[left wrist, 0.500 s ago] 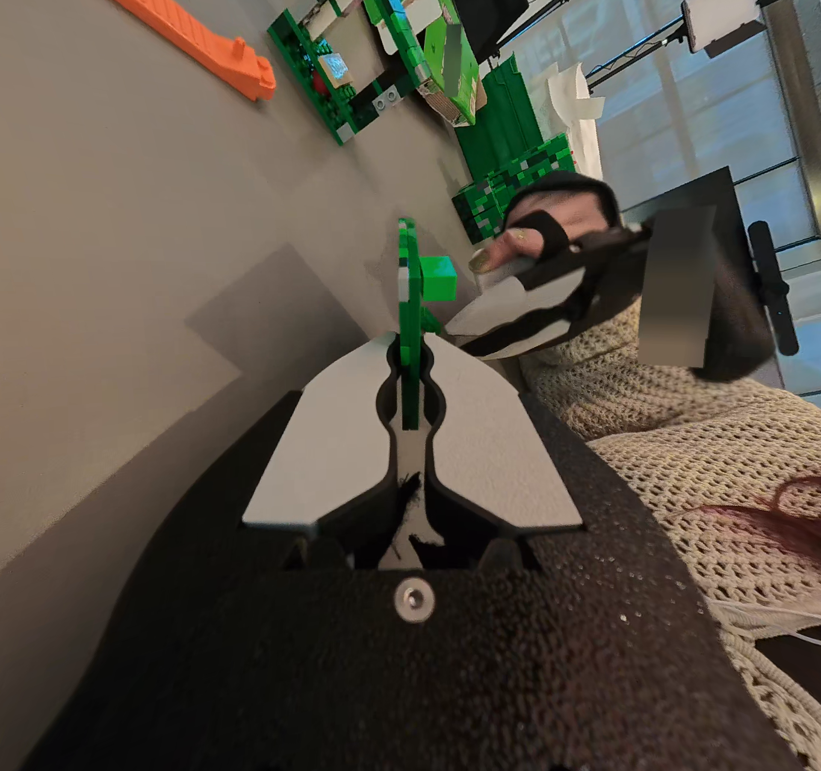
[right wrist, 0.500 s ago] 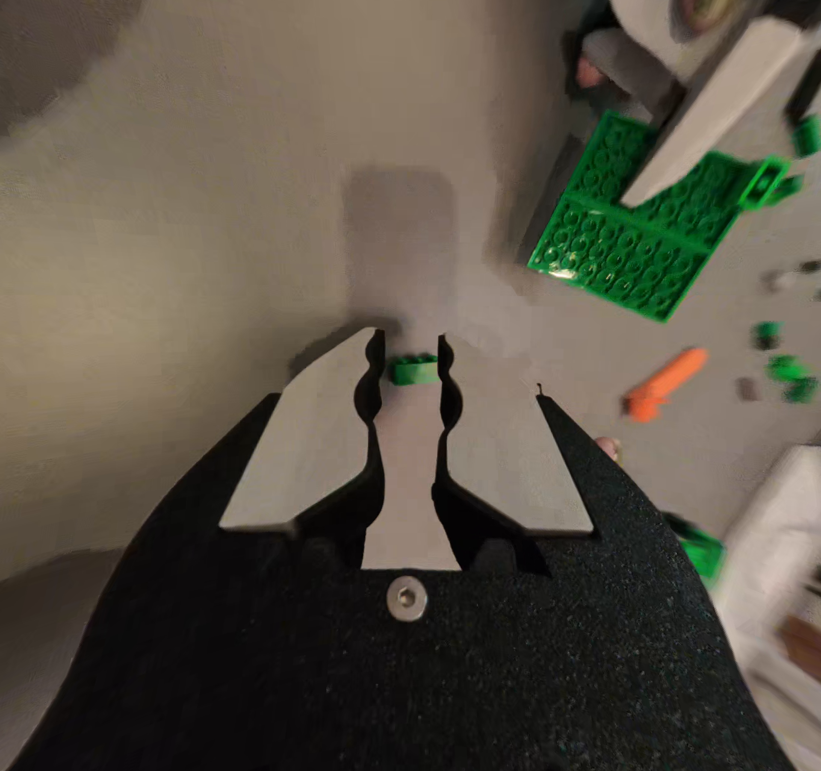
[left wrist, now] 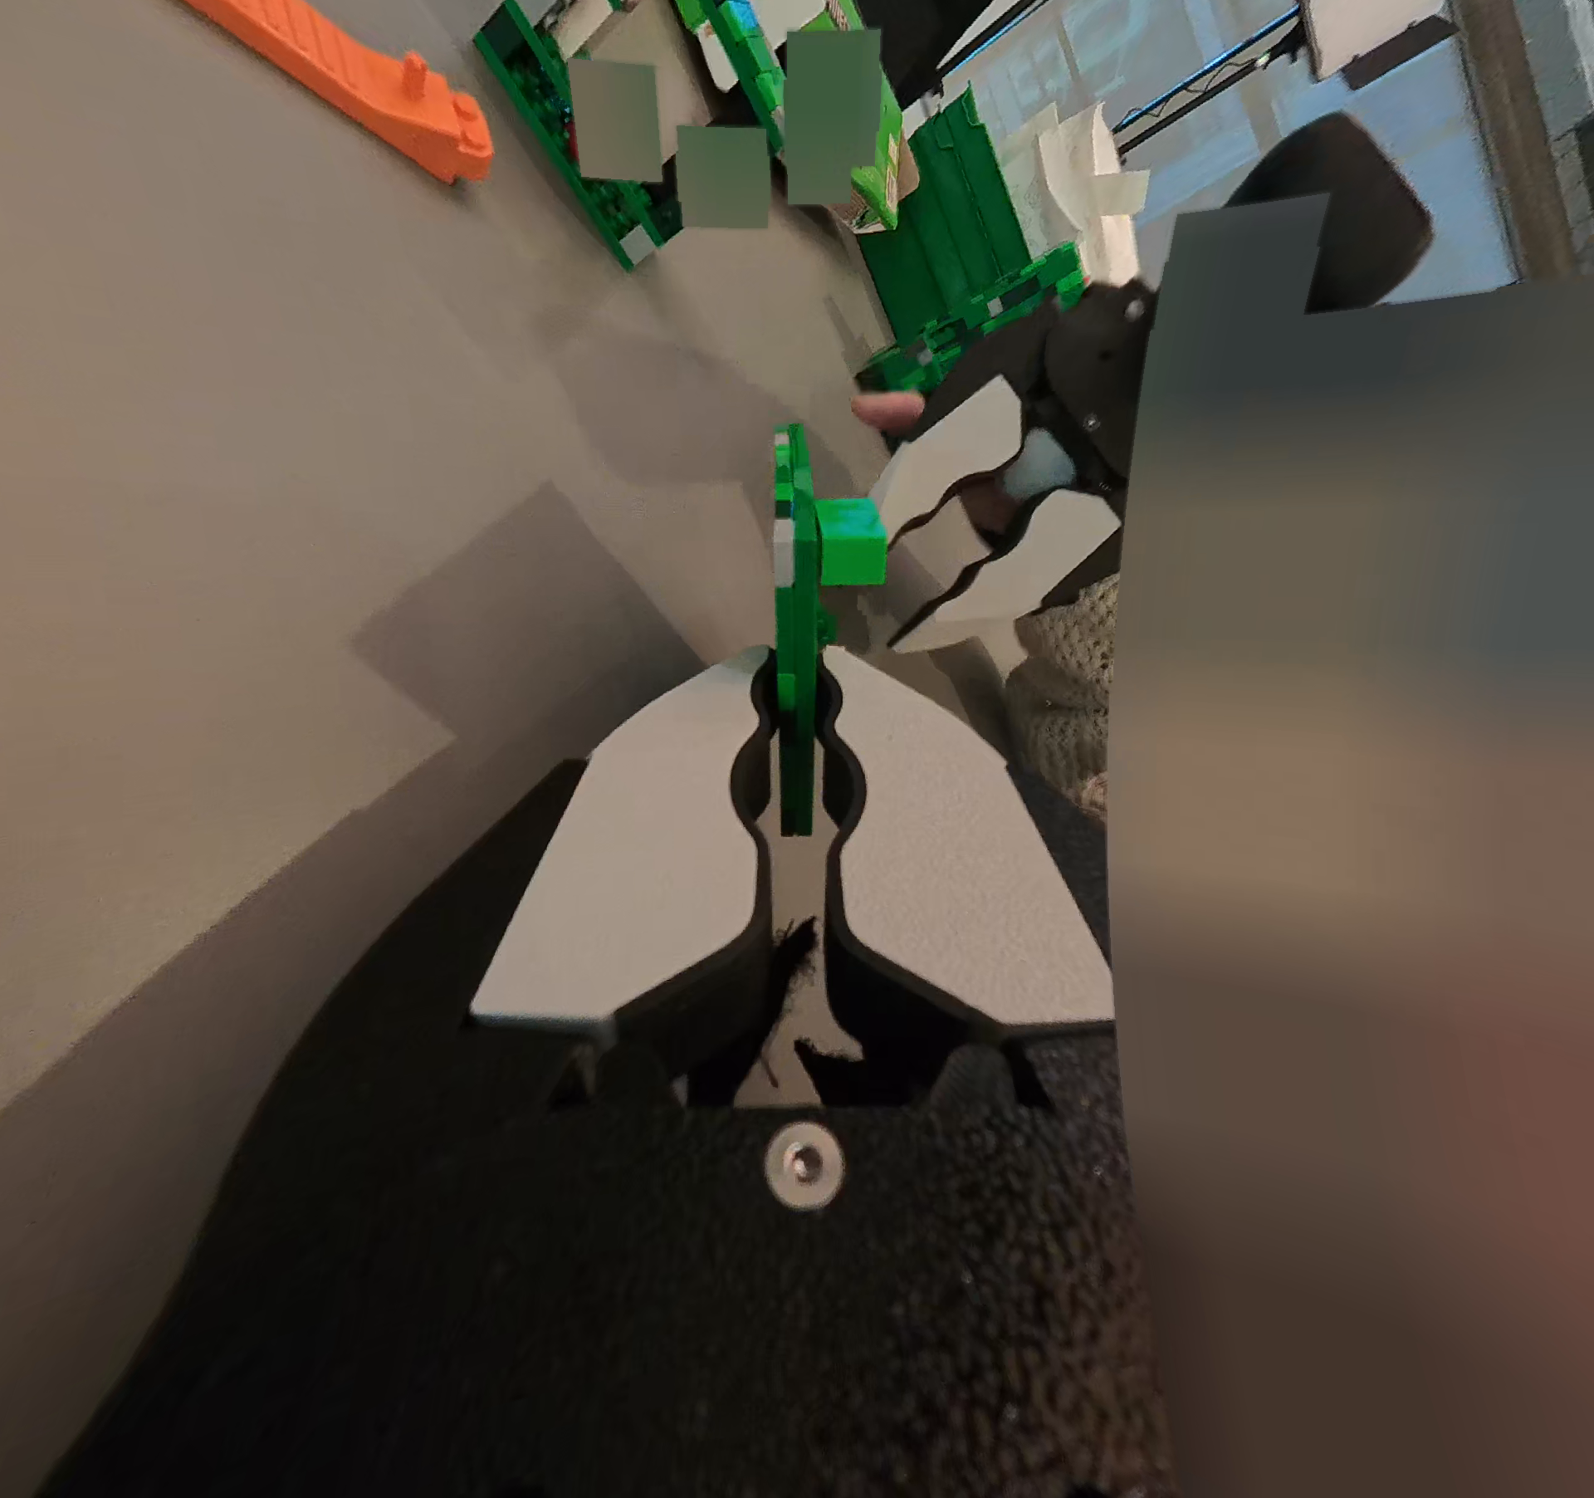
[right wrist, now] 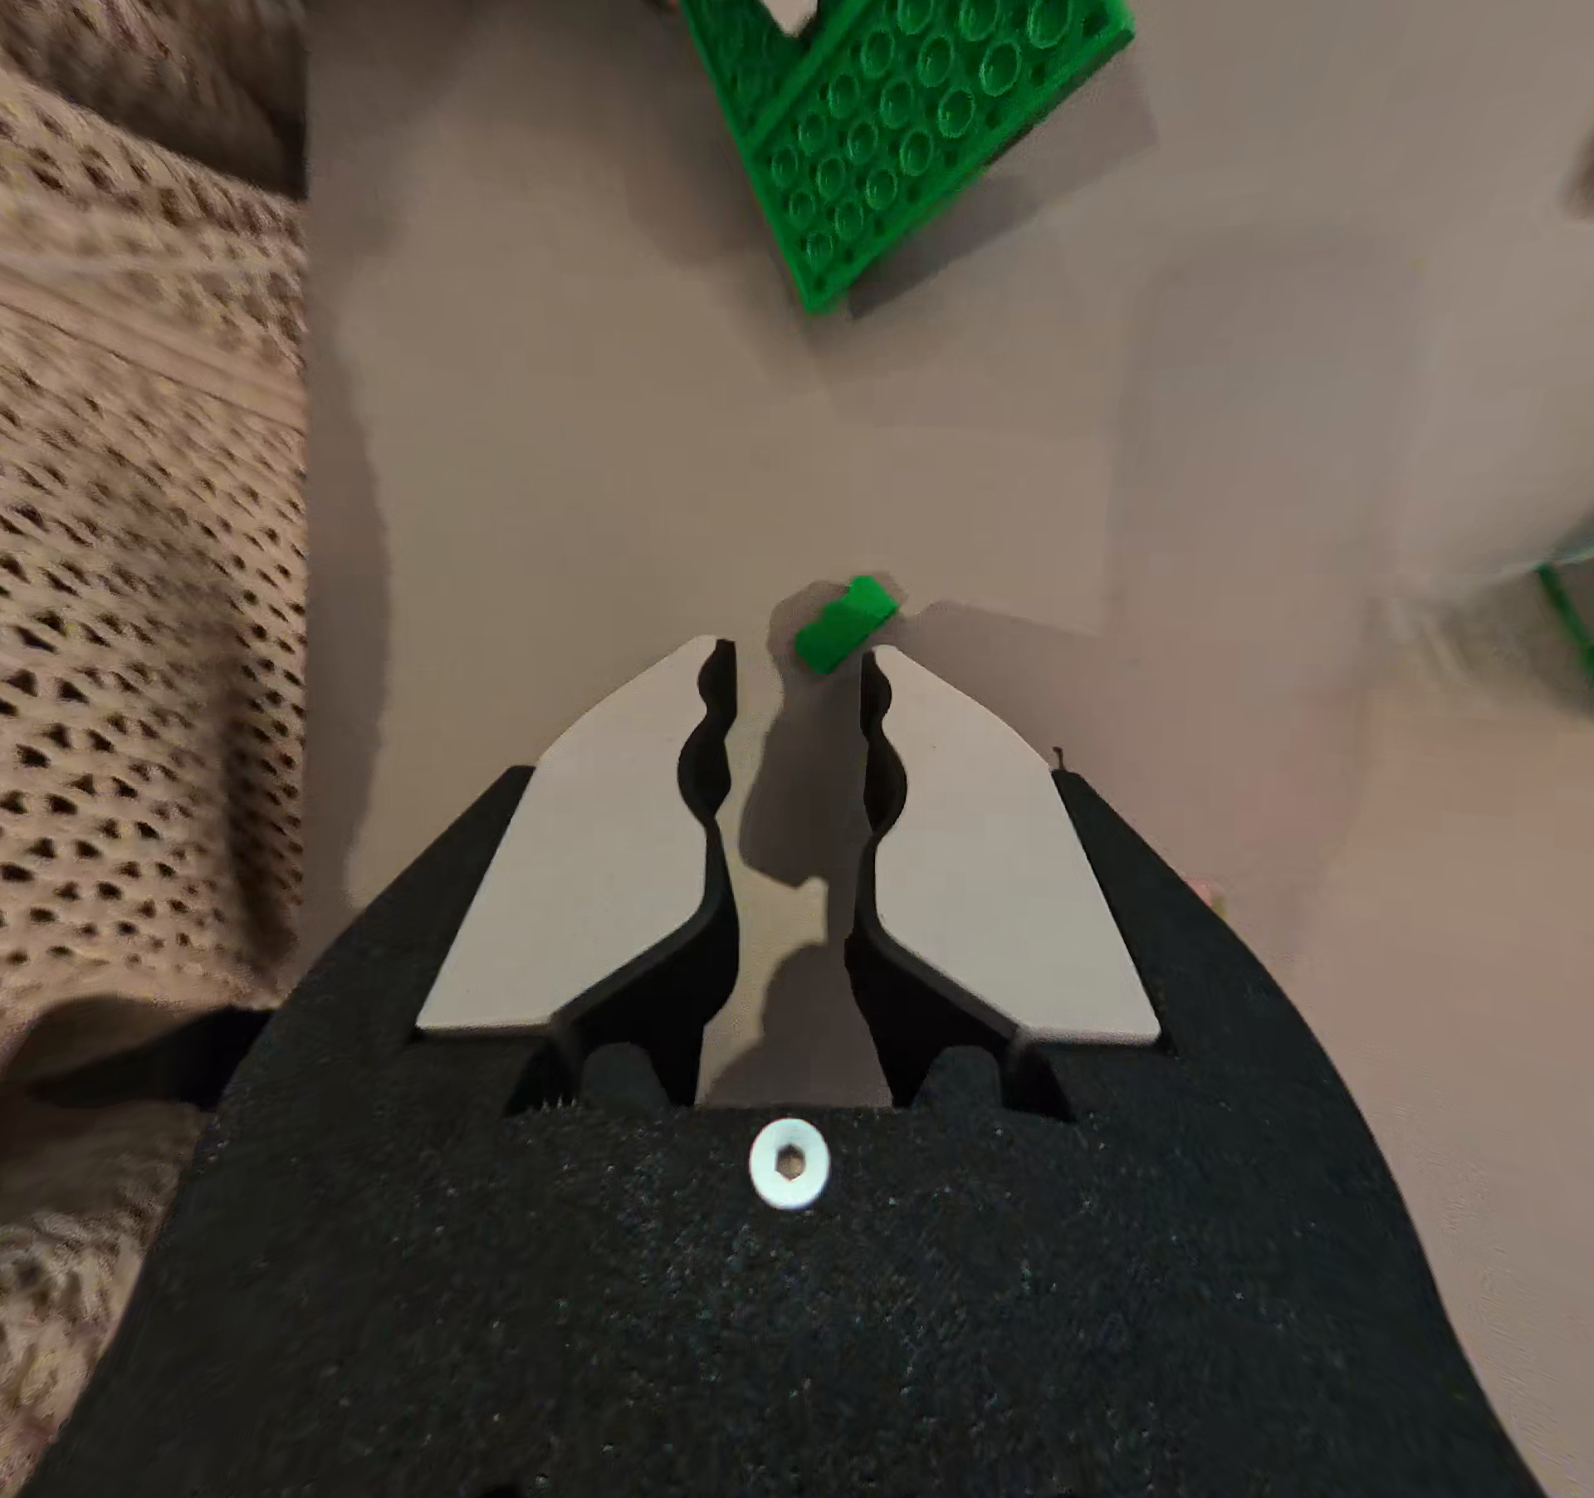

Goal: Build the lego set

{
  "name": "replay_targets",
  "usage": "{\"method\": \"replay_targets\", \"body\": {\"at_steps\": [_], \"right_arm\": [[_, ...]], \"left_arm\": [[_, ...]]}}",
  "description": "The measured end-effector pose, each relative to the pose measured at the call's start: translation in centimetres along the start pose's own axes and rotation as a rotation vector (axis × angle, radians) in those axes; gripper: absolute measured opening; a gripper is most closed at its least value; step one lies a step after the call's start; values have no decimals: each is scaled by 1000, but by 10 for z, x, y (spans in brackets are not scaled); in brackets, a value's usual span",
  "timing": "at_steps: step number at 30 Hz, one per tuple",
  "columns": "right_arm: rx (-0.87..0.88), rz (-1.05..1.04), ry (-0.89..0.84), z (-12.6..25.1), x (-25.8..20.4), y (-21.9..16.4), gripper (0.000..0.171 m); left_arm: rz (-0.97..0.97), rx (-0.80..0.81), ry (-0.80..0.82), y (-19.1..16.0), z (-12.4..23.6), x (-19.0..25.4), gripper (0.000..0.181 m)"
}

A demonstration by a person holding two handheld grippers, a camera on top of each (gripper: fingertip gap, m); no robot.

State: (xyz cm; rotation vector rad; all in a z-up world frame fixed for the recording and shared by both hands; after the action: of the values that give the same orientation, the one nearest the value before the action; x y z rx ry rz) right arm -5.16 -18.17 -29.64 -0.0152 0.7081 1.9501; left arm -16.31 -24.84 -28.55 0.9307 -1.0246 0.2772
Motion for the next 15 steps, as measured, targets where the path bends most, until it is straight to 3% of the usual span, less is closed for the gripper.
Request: {"method": "replay_targets", "body": {"at_steps": [3, 7, 9, 11, 15], "right_arm": [[68, -101, -111, 3, 7, 0, 26], [75, -158, -160, -4, 6, -1, 29], [22, -133, -204, -12, 8, -5, 29], [7, -102, -237, -14, 8, -1, 13], [48, 13, -335, -1, 12, 9, 12]], "left_arm": [[83, 46, -88, -2, -5, 11, 6], [95, 64, -63, -13, -11, 17, 6], [119, 71, -48, -17, -12, 18, 6], [169, 85, -48, -20, -13, 17, 6], [214, 75, -23, -22, -17, 14, 6]]}}
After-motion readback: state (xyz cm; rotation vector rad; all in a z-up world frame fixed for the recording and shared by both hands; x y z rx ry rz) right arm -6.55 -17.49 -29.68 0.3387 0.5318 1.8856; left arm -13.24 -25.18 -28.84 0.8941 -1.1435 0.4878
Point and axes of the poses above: each gripper's, where its closed fingertips meet, z back along the fingers, y out of its top, x = y × z across the jaws, the point moved 2 cm from there along z, back along the fingers, and after that the axes turned 2 degrees about -z, right-handed, at the moved point
